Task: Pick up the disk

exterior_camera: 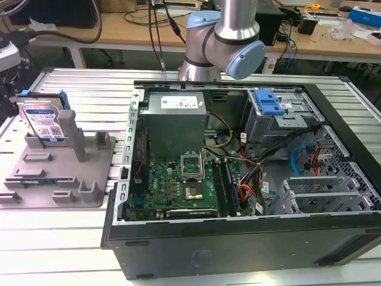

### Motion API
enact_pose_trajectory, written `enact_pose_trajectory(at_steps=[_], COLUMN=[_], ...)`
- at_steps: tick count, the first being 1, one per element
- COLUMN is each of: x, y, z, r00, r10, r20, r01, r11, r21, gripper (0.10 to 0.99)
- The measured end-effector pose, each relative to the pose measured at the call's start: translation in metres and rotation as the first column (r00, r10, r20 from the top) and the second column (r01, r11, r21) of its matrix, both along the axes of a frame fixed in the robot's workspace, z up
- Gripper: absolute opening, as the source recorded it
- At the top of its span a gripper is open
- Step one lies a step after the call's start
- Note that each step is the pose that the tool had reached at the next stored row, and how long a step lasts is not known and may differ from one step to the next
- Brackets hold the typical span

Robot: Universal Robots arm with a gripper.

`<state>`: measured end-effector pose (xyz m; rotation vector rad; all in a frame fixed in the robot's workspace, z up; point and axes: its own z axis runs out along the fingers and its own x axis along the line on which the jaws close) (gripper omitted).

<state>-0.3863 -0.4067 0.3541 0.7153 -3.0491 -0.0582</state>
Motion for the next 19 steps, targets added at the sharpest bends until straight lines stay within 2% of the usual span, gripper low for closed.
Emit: enact_pose_trajectory(at_steps=[3, 4, 9, 10, 11, 12, 13, 14, 15, 16, 17, 19], x=[0.0000, 0.0000, 0.0000, 0.0000, 0.0000, 0.0000, 0.0000, 0.0000, 0.0000, 0.0000, 0.0000, 0.0000], y=[0.0000, 0.0000, 0.0000, 0.0000, 0.0000, 0.0000, 0.0000, 0.0000, 0.0000, 0.0000, 0.0000, 0.0000], z=[0.0000, 0.0000, 0.0000, 0.0000, 0.0000, 0.0000, -0.0001, -0.0001, -0.0001, -0.0001, -0.0001, -0.0002], r00=[0.9983, 0.9959, 0.9790, 0.9727, 0.9679, 0.9601, 0.9554, 0.9472, 0.9299, 0.9154, 0.9046, 0.8879], r10=[0.058, 0.091, 0.204, 0.232, 0.251, 0.280, 0.295, 0.321, 0.368, 0.402, 0.426, 0.460], r20=[0.0000, 0.0000, 0.0000, 0.0000, 0.0000, 0.0000, 0.0000, 0.0000, 0.0000, -0.0001, -0.0001, 0.0000], r01=[-0.058, -0.091, -0.204, -0.232, -0.251, -0.280, -0.295, -0.321, -0.368, -0.402, -0.426, -0.460], r11=[0.9983, 0.9959, 0.9790, 0.9727, 0.9679, 0.9601, 0.9554, 0.9472, 0.9299, 0.9154, 0.9046, 0.8879], r21=[0.000, 0.000, 0.000, 0.000, 0.000, 0.000, 0.000, 0.000, 0.000, 0.000, 0.000, 0.000], gripper=[0.106, 0.106, 0.106, 0.114, 0.169, 0.235, 0.294, 0.357, 0.416, 0.482, 0.482, 0.482])
